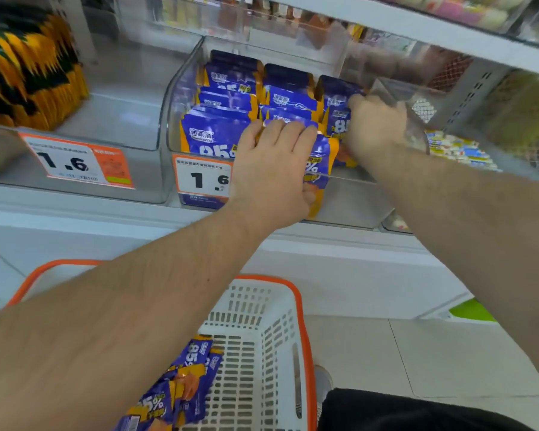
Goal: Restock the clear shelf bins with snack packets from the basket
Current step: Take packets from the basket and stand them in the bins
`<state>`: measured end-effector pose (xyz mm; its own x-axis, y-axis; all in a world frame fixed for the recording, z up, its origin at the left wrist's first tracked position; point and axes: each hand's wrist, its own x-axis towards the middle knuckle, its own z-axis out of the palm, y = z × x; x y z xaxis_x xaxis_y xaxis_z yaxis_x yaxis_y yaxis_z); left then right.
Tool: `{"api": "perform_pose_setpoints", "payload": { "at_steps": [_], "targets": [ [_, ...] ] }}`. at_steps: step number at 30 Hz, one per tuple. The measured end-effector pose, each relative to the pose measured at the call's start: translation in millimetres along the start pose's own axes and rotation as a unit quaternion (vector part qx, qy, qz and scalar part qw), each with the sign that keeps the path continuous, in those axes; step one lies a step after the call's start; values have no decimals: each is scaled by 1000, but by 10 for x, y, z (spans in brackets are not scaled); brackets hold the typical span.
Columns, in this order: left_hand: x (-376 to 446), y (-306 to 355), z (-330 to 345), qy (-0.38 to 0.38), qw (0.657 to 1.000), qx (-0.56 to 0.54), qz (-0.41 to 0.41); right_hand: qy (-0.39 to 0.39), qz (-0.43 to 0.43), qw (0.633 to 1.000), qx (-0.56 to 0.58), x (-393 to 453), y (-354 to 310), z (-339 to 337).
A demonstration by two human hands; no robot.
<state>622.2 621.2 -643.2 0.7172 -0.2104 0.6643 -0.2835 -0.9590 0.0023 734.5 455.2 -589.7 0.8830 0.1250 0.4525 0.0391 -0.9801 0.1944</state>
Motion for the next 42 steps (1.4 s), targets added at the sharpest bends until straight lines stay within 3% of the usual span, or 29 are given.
{"api": "perform_pose_setpoints", "payload": {
  "at_steps": [8,16,21,25,27,29,31,35,38,42],
  "targets": [
    [-2,-9,23,-2,1000,18,-3,6,-41,998,-44,254,75,171],
    [10,4,-50,-50,999,-5,-9,-10,50,996,75,68,64,-107],
    [19,20,-237,-76,994,-77,-34,128,96,963,215,-430,5,-529],
    [-330,15,-371,90,985,-146,-7,247,7,922,297,-1005,-352,-750],
    [-627,-38,-363,114,978,-177,-9,285,-61,896,334,-1291,-632,-699],
    [-1000,-144,-326,66,974,-213,-47,232,-105,892,373,-1566,-933,-538],
    [-1419,-306,-264,-20,965,-242,-101,127,-132,894,408,-1801,-1231,-319],
    [-2219,-682,-165,-255,918,-230,-199,-206,-142,894,371,-2186,-1820,168],
    [-2635,-907,-177,-365,853,-223,-301,-370,-136,856,333,-2471,-2174,526],
    [-3053,-1123,-170,-405,783,-250,-400,-554,-90,784,267,-3004,-2556,1121]
  ]
}}
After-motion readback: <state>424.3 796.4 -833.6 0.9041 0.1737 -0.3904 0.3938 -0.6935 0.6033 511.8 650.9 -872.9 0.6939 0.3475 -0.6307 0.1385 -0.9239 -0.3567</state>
